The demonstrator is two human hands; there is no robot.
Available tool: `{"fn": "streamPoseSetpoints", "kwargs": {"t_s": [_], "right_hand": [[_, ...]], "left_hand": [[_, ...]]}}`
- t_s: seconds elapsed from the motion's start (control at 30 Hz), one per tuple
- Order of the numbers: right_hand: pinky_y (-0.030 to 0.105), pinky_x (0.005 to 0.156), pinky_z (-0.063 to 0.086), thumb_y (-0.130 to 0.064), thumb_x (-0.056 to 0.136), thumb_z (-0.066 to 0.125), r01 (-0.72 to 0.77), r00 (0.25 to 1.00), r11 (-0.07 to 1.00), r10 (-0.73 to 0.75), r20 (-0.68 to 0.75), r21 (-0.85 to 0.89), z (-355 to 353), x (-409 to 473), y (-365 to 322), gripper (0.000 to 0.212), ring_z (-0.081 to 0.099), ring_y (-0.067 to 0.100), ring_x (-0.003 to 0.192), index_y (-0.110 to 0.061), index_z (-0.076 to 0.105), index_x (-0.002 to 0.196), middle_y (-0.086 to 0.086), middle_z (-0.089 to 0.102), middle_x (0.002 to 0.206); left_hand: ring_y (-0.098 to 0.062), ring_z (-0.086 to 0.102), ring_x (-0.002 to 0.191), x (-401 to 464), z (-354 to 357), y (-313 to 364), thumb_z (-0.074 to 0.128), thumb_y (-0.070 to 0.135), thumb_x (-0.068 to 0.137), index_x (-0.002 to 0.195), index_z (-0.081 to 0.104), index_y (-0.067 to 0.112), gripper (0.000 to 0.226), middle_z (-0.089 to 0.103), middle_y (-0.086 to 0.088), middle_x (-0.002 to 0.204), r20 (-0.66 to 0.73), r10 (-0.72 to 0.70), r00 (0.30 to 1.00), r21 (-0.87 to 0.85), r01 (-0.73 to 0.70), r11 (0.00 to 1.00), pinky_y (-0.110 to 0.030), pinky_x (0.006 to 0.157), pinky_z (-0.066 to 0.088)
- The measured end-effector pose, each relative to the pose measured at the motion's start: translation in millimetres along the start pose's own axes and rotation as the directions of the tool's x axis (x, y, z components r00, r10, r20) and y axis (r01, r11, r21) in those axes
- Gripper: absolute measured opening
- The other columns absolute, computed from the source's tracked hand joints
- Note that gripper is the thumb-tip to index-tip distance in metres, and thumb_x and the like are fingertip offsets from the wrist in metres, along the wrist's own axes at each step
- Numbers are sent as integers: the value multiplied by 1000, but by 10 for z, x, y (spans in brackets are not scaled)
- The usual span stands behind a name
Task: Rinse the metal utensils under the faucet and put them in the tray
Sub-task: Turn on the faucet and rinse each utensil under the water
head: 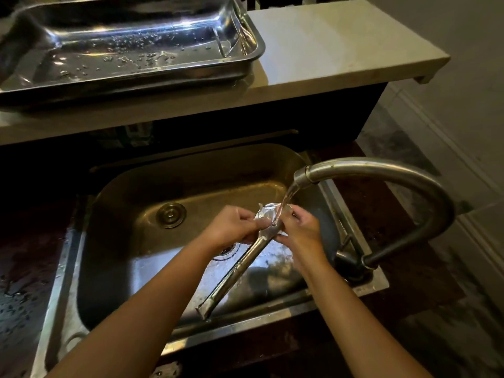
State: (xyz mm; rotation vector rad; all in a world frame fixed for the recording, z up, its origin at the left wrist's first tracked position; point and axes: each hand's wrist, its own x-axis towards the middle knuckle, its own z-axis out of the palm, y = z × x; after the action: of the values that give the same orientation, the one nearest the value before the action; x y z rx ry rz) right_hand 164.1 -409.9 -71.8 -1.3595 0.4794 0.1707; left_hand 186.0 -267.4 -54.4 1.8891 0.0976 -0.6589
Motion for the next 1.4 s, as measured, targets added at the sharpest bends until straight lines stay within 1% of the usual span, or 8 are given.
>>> {"fn": "streamPoseSetpoints", "kwargs": {"t_s": [0.33, 0.57, 0.77, 0.9, 0.97, 1.1, 1.23, 1.4], "right_hand": [[24, 67, 60, -10, 86, 61, -19, 994, 990, 33, 101, -141, -129, 100, 1, 20, 69, 20, 84, -4, 65, 105, 11, 71, 92], [14, 53, 55, 1, 81, 63, 90, 994, 993, -85, 74, -78, -130, 220, -81, 17, 69, 5, 64, -15, 66, 85, -4, 72, 71], [21, 62, 55, -8, 83, 65, 99, 995, 994, -99, -10, -44, -368, 395, -242, 13, 70, 12, 76, -21, 67, 81, -2, 72, 79], [15, 51, 52, -6, 83, 63, 150, 983, 989, -149, -110, 3, -487, 502, -423, 13, 66, 5, 63, -17, 64, 75, -6, 70, 62], [22, 60, 56, -7, 82, 65, 149, 985, 984, -139, -105, 95, -397, 503, -458, 8, 69, 11, 73, -11, 66, 88, 1, 71, 79], [39, 83, 54, -11, 80, 68, 14, 1000, 988, -12, -15, 152, -174, 361, -363, 52, 62, 28, 99, -6, 49, 127, 16, 62, 112], [46, 87, 51, -12, 81, 67, -147, 987, 989, 147, 64, 1, 124, -22, 17, 9, 61, 29, 86, -6, 68, 88, 26, 69, 97], [31, 77, 55, -21, 83, 66, -187, 981, 981, 189, 50, -45, 125, -227, 207, 17, 68, 20, 79, -5, 73, 85, 17, 75, 90]], "left_hand": [[4, 46, 31, -20, 98, -64, 71, 21, 78, 78, 63, -1, 23, 54, -1, 49, -41, 11, 999, -77, -14, 997, -7, 35, 36], [-9, 72, 72, -84, -73, -199, 66, 15, 83, 86, 72, 3, 15, 78, -2, 78, 254, -75, 964, -145, 114, 983, -14, 59, 53], [-6, 71, 73, -207, -410, -265, 59, 17, 86, 90, 73, 12, 15, 78, 2, 81, 374, -180, 910, -31, 207, 978, -14, 59, 54], [-8, 72, 77, -310, -505, -407, 63, 19, 82, 87, 75, 15, 14, 78, 0, 83, 317, -151, 936, -159, 210, 965, -15, 70, 56], [-7, 71, 77, -321, -424, -395, 66, 25, 77, 83, 76, 16, 14, 78, 1, 81, 303, -104, 947, -166, 160, 973, -16, 73, 56], [-8, 71, 70, -301, -102, -354, 62, 10, 84, 79, 75, 13, 14, 77, -1, 73, 173, -58, 983, -334, 114, 936, -15, 65, 57], [-10, 72, 65, -290, 153, -290, 59, 8, 86, 77, 74, 13, 19, 77, -2, 69, -2, -91, 996, -521, 77, 850, -16, 61, 57], [-10, 72, 64, -391, 266, -319, 58, 10, 87, 77, 74, 11, 19, 77, -2, 69, -33, -129, 991, -575, 87, 813, -16, 60, 57]]}}
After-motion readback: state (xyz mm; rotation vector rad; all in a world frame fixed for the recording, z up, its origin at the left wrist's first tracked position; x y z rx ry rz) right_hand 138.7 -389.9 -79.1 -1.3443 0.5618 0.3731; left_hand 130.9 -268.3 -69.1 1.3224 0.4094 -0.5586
